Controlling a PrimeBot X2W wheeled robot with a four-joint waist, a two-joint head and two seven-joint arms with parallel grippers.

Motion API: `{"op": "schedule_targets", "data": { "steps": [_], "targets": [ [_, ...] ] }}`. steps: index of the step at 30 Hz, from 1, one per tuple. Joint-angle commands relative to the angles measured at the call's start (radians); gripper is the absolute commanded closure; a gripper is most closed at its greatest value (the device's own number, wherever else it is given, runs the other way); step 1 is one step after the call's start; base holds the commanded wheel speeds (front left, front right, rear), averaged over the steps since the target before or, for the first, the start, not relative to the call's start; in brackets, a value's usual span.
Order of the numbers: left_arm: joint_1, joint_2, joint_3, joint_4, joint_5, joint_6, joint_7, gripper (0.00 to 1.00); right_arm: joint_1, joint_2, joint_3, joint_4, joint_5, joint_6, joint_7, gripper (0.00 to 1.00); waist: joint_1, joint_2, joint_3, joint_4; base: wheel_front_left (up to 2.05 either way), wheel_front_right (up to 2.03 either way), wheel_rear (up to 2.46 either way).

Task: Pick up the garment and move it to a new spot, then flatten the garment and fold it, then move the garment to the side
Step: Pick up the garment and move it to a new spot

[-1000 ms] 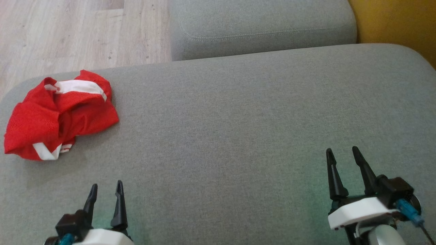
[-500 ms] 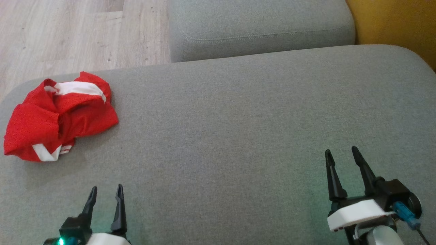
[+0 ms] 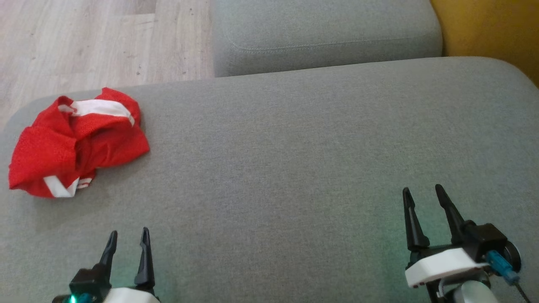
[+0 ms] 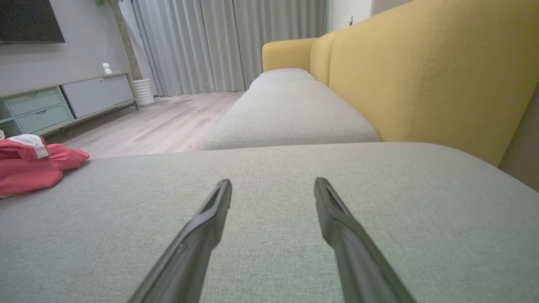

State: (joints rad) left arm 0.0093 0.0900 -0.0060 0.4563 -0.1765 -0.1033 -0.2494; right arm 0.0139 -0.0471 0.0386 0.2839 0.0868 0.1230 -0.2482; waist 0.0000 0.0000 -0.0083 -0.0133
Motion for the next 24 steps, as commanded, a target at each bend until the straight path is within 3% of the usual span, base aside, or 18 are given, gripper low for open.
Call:
{"op": "schedule_targets", "data": {
  "steps": [1,9,17,24],
  "targets": [
    [-0.039,0.014,0.028,-0.029,-0.001,-0.004,-0.012,0.00,-0.014,-0.004,0.020,-0.032,-0.002,0.008,-0.014,0.00,0.0000,0.0000,-0.002,0.019,0.00,0.00,0.00],
    [-0.049,0.015,0.019,-0.029,0.002,-0.003,-0.012,0.00,0.002,-0.004,0.033,-0.041,-0.008,0.008,-0.014,0.00,0.0000,0.0000,-0.017,0.153,0.00,0.00,0.00],
    [-0.014,0.026,0.024,-0.036,-0.003,0.006,-0.012,0.00,-0.011,-0.003,0.077,-0.029,0.013,0.008,-0.014,0.00,0.0000,0.0000,-0.030,0.347,0.00,0.00,0.00],
    [-0.012,0.029,0.041,-0.068,-0.058,-0.002,0.000,0.00,-0.044,-0.003,0.115,-0.025,0.013,0.008,-0.014,0.00,0.0000,0.0000,0.008,0.386,0.00,0.00,0.00]
  ]
}}
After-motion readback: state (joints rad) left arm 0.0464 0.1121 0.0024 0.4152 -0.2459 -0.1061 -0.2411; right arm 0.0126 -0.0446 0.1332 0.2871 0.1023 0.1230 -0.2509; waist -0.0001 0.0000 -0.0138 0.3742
